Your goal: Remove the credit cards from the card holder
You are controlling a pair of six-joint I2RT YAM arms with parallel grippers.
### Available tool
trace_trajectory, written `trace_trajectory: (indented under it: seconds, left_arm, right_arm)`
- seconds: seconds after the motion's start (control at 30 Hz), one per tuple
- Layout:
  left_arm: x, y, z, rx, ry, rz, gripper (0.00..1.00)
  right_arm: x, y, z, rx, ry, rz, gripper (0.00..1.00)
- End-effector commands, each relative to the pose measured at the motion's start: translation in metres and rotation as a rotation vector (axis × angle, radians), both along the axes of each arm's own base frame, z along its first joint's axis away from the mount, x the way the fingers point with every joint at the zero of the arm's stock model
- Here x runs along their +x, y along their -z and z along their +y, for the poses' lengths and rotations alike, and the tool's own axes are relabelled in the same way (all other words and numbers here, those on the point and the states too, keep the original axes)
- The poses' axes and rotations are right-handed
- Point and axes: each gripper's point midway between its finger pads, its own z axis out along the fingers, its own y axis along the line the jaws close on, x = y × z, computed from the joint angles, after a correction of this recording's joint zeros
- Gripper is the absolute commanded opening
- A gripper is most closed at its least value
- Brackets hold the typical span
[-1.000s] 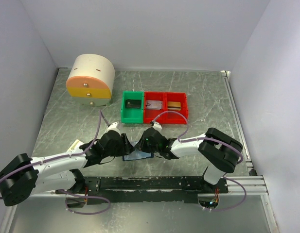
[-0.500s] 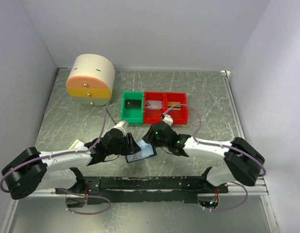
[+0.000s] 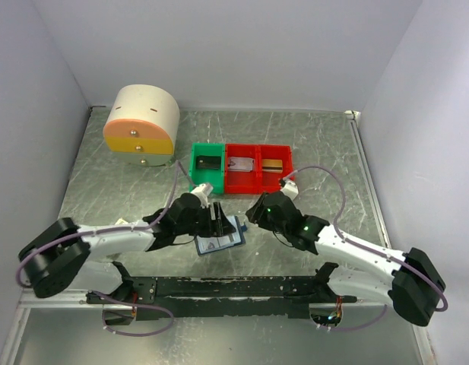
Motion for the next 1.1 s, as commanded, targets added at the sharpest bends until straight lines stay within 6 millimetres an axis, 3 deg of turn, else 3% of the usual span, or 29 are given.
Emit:
trace_trajectory:
  seconds: [0.0, 0.13, 0.23, 0.43, 0.7, 0.87, 1.07]
  left_arm:
    - [0.015, -0.034, 0.021, 0.036, -0.08, -0.131, 0.77]
    - [0.023, -0.041, 0.051, 0.117, -0.203, -0.155, 0.77]
    - [0.023, -0.038, 0.065, 0.147, -0.265, -0.136, 0.77]
    - [0.019, -0.031, 0.08, 0.113, -0.346, -0.099, 0.78]
    - [0.014, -0.032, 0.064, 0.058, -0.288, -0.081, 0.77]
    - [0.011, -0.026, 0.049, 0.034, -0.229, -0.056, 0.75]
    - [0.005, -0.014, 0.03, 0.025, -0.149, -0.009, 0.73]
  right_arm:
    - [-0.006, -0.009, 0.003, 0.033, -0.068, -0.043, 0.44]
    - [-0.008, -0.024, 0.025, 0.07, -0.195, -0.081, 0.4]
    - [-0.014, -0.024, 0.045, 0.088, -0.305, -0.073, 0.38]
    - [-0.02, 0.001, 0.067, 0.016, -0.381, -0.006, 0.31]
    - [-0.017, 0.033, 0.075, -0.064, -0.387, 0.065, 0.29]
    - [-0.018, 0.065, 0.072, -0.116, -0.373, 0.136, 0.26]
    - [-0.026, 0.102, 0.034, -0.215, -0.251, 0.228, 0.25]
